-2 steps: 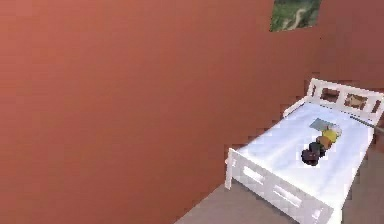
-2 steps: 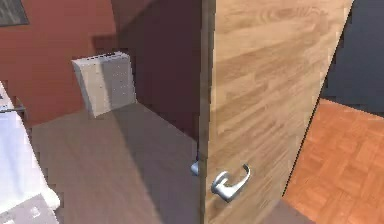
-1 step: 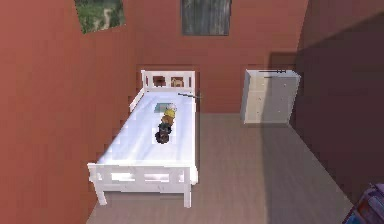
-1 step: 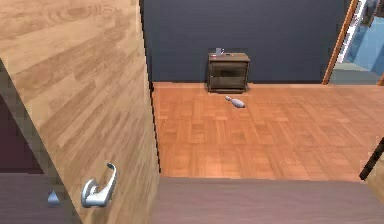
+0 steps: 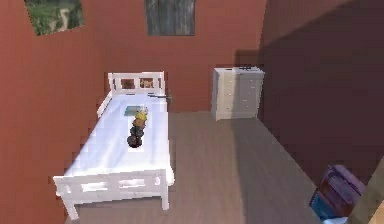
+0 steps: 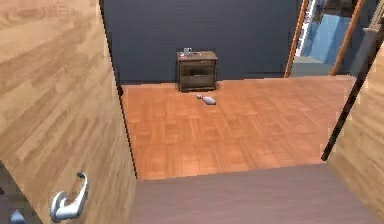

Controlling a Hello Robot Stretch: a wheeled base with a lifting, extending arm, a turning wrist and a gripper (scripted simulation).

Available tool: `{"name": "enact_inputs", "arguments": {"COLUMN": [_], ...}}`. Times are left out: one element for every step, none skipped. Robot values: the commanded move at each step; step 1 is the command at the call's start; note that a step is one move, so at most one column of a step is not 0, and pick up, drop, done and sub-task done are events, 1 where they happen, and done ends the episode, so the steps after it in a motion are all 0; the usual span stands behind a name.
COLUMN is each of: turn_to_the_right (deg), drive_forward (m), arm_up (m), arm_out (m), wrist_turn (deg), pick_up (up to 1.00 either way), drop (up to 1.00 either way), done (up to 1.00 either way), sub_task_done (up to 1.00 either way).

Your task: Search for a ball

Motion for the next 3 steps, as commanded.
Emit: {"name": "enact_inputs", "arguments": {"turn_to_the_right": [0.0,-27.0,0.0], "drive_forward": [0.7,0.0,0.0], "arm_up": [0.0,0.0,0.0], "arm_out": [0.0,0.0,0.0], "wrist_turn": [0.0,0.0,0.0], "pick_up": [0.0,0.0,0.0], "drop": [0.0,0.0,0.0], "done": [0.0,0.0,1.0], "sub_task_done": [0.0,0.0,0.0]}}
